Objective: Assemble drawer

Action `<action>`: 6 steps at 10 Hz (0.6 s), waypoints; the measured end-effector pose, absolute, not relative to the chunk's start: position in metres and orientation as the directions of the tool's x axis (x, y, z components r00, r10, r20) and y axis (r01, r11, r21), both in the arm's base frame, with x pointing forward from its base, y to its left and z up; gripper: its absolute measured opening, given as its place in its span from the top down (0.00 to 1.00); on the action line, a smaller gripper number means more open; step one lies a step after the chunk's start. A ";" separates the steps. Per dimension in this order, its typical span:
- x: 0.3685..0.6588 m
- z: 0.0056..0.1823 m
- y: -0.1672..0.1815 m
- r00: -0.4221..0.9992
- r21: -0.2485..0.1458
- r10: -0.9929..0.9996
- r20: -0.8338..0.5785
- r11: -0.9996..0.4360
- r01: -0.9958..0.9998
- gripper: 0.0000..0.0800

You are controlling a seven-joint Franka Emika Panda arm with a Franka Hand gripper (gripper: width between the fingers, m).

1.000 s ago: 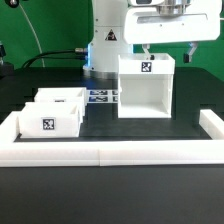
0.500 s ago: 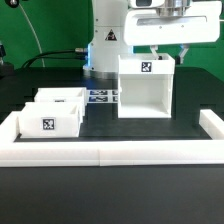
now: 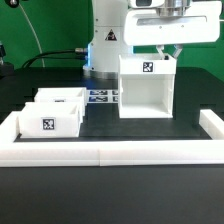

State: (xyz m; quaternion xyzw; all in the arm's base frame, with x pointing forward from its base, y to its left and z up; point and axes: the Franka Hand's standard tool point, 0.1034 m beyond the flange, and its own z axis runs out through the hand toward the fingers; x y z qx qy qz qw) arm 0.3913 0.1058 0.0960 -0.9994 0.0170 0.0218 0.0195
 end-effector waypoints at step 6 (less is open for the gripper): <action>0.421 0.096 0.103 1.000 -0.052 -0.009 -0.024 -0.999 -0.010 0.95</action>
Offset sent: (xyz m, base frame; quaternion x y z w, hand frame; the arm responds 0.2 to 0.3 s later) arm 0.0000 0.0000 0.0000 0.0000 0.0000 0.0000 1.0000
